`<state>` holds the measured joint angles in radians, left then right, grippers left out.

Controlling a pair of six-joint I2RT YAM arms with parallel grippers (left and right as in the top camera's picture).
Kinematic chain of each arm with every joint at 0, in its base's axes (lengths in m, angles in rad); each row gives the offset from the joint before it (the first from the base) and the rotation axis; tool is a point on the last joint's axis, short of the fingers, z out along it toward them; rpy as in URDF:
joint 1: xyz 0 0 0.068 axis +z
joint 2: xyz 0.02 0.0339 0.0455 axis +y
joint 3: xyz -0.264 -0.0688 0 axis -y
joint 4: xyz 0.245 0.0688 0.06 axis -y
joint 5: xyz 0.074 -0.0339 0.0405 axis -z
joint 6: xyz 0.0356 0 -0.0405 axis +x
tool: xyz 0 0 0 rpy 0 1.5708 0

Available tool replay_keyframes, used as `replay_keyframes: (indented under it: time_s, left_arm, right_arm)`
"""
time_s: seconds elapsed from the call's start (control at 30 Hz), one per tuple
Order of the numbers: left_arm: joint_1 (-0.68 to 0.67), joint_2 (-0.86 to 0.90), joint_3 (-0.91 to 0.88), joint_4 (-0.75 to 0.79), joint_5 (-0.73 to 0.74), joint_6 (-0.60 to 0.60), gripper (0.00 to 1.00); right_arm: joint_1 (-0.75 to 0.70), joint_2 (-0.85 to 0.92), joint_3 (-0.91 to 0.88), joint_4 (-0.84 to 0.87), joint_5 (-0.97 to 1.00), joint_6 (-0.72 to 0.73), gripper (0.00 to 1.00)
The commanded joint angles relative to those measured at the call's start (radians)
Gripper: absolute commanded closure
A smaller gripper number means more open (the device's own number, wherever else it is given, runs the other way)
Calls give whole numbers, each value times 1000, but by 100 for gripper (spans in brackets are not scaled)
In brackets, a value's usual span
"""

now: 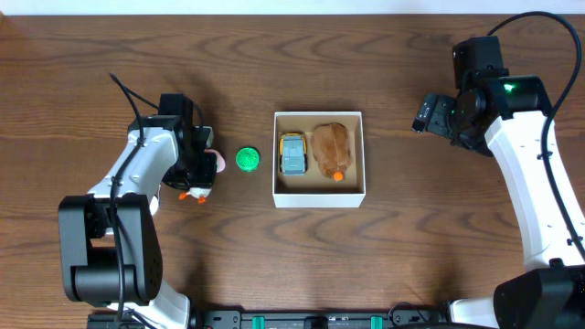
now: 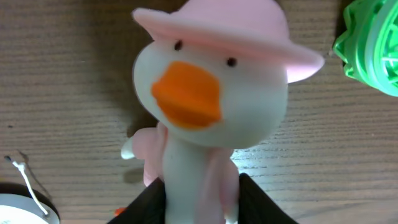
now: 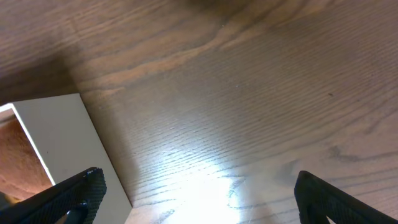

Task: Pack container
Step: 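Carry the pink-hatted duck with the left gripper into the box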

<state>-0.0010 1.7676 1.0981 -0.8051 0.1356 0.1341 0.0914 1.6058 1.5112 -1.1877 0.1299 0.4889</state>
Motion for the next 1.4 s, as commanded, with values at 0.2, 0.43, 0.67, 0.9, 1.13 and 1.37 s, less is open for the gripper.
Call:
replay_keyframes:
  time_s: [0.2,0.43,0.67,0.9,1.13,1.37]
  left_arm:
    - [-2,-31,34,-13,11,-80,94]
    - [-115,-212,164,-103,14,-51,94]
    - [-364,-381,178,-68,14,47,94]
    - [-537,-312,170,-9,14,87,94]
    - [-579,-170,170,31,14,85,94]
    - [-587,-184,171,29,14,80,17]
  right_arm:
    - [-6,1,-3,-8,2,-29,1]
    - [-6,1,-3,3,5,-34,1]
    - [-8,1,-3,29,16,-10,1]
    - [-8,1,-3,31,15,-11,1]
    - [-8,1,-3,17,17,-12,1]
    - [-8,1,-3,20,24,-11,1]
